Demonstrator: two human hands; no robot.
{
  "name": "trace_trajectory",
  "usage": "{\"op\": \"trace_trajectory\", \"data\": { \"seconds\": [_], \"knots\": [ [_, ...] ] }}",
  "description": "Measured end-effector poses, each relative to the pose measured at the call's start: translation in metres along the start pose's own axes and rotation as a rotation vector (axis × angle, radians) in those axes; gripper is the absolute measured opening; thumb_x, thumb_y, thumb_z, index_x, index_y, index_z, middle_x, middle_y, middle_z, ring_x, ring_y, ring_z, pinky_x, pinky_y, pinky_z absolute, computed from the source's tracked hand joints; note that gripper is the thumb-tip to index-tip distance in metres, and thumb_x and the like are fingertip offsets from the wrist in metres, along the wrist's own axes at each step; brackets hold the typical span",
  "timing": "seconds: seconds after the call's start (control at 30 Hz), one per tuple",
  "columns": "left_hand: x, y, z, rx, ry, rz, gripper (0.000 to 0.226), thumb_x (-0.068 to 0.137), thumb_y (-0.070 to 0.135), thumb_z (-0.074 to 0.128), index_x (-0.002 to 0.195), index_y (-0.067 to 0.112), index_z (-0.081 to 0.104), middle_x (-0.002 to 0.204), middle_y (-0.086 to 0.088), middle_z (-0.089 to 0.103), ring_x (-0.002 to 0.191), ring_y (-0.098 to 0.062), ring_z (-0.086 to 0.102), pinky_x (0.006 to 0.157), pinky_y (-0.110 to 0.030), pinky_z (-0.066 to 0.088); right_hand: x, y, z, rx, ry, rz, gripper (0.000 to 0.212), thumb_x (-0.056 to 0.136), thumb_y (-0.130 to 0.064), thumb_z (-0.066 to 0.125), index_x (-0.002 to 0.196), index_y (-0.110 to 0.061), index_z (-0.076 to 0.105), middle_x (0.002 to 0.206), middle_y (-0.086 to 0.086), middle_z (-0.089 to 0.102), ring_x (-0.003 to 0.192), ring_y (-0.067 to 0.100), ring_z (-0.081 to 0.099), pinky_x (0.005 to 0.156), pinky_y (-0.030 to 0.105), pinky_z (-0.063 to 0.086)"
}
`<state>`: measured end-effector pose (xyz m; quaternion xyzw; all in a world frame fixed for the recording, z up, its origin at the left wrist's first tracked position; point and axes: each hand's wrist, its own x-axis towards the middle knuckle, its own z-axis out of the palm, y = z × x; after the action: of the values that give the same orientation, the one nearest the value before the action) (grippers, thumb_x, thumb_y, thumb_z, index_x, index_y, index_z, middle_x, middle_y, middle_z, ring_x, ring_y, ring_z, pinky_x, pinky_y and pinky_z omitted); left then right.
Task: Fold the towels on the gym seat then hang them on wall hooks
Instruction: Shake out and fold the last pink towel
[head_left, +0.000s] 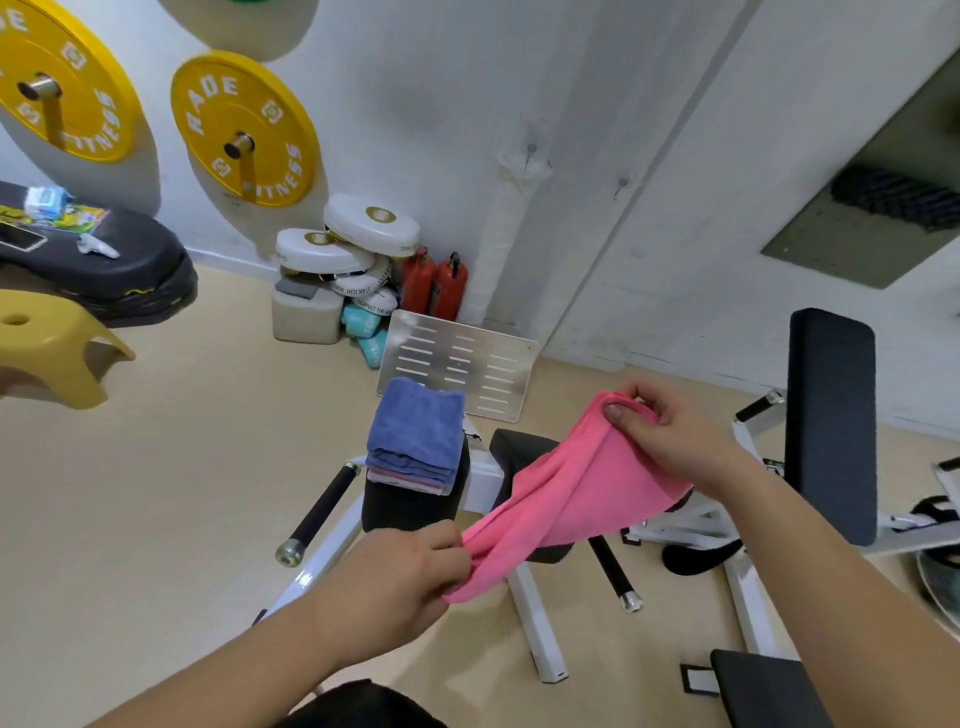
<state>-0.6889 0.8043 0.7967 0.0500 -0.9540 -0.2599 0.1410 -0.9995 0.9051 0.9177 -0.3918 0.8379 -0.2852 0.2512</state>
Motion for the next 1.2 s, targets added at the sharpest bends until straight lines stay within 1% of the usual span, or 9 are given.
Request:
{"op": "trace_trajectory", "data": {
  "seconds": [0.2,0.4,0.57,0.77,0.87,0.93,1.0,1.07,1.2],
  "knots": [
    [-0.003,0.011,-0.003,-0.368,0.083,-0.194,0.025,0.079,0.017,0.066,0.073,0.027,0.044,0.080,0.011,0.053,0.070,-0.008,0.048,0.061,-0.032,0.047,-0.014,0.002,-0.016,0.066,-0.021,-0.021,0.015,0.098,-0.036,0.067,0.099,-0.021,0.069,0.105,0.010,0.074,0.101,0.026,0.067,0.091,0.039,0.048],
    [-0.011,0.002,0.009,-0.365,-0.007,-0.325,0.020,0.080,0.047,0.072,0.078,0.030,0.062,0.084,0.012,0.056,0.076,-0.005,0.057,0.072,-0.031,0.053,-0.048,-0.033,-0.031,0.216,-0.247,-0.085,0.030,0.091,-0.032,0.067,0.106,-0.006,0.066,0.109,0.013,0.075,0.102,0.023,0.070,0.095,0.041,0.051],
    [0.008,-0.001,0.014,-0.318,0.017,-0.530,0.021,0.080,0.051,0.070,0.088,0.036,0.056,0.085,0.014,0.064,0.074,-0.002,0.060,0.070,-0.035,0.056,-0.073,-0.070,-0.035,0.077,-0.381,-0.227,0.008,0.095,-0.025,0.066,0.098,-0.021,0.073,0.097,-0.002,0.076,0.095,0.010,0.071,0.081,0.020,0.054],
    [0.035,0.005,0.015,-0.373,-0.119,-0.406,0.117,0.058,0.054,0.086,0.156,0.044,0.025,0.149,0.024,0.037,0.134,0.003,0.041,0.108,-0.023,0.042,-0.086,-0.090,-0.033,-0.002,-0.459,-0.302,0.005,0.095,-0.016,0.068,0.097,-0.012,0.071,0.087,-0.005,0.071,0.084,0.001,0.065,0.075,0.013,0.050],
    [0.040,0.009,0.014,-0.604,-0.212,-0.469,0.065,0.063,0.026,0.086,0.121,0.044,0.062,0.104,0.020,0.067,0.090,0.001,0.065,0.078,-0.023,0.055,-0.090,-0.093,-0.036,-0.032,-0.450,-0.290,0.010,0.096,-0.022,0.067,0.100,-0.013,0.071,0.094,0.001,0.072,0.088,0.004,0.067,0.077,0.015,0.052],
    [0.032,0.008,0.014,-0.664,-0.270,-0.504,0.024,0.070,0.018,0.085,0.076,0.022,0.062,0.066,0.014,0.054,0.059,-0.005,0.049,0.059,-0.025,0.042,-0.086,-0.083,-0.037,-0.082,-0.363,-0.250,0.007,0.100,-0.029,0.064,0.098,-0.025,0.069,0.094,-0.005,0.072,0.091,0.006,0.067,0.080,0.020,0.052],
    [0.015,-0.001,0.019,-0.747,-0.276,-0.563,0.042,0.072,0.026,0.089,0.063,0.010,0.051,0.062,0.001,0.040,0.059,-0.015,0.039,0.059,-0.032,0.031,-0.074,-0.060,-0.036,-0.152,-0.213,-0.172,0.010,0.102,-0.035,0.059,0.094,-0.032,0.065,0.091,-0.013,0.070,0.089,0.004,0.064,0.076,0.023,0.047],
    [0.000,-0.009,0.017,-0.868,-0.226,-0.649,0.039,0.071,0.034,0.092,0.065,0.011,0.061,0.067,-0.005,0.050,0.066,-0.021,0.046,0.063,-0.036,0.036,-0.062,-0.029,-0.030,-0.193,-0.093,-0.066,0.014,0.103,-0.039,0.055,0.098,-0.030,0.063,0.093,-0.012,0.069,0.091,0.006,0.062,0.073,0.023,0.042],
    [-0.013,-0.006,0.008,-1.270,0.025,-0.817,0.032,0.087,0.024,0.078,0.117,0.011,0.077,0.120,-0.014,0.075,0.114,-0.028,0.070,0.106,-0.042,0.053,-0.052,0.031,0.001,-0.076,-0.009,0.094,0.021,0.105,-0.043,0.049,0.098,-0.027,0.060,0.097,-0.005,0.065,0.093,0.014,0.061,0.074,0.031,0.043]
  ]
}}
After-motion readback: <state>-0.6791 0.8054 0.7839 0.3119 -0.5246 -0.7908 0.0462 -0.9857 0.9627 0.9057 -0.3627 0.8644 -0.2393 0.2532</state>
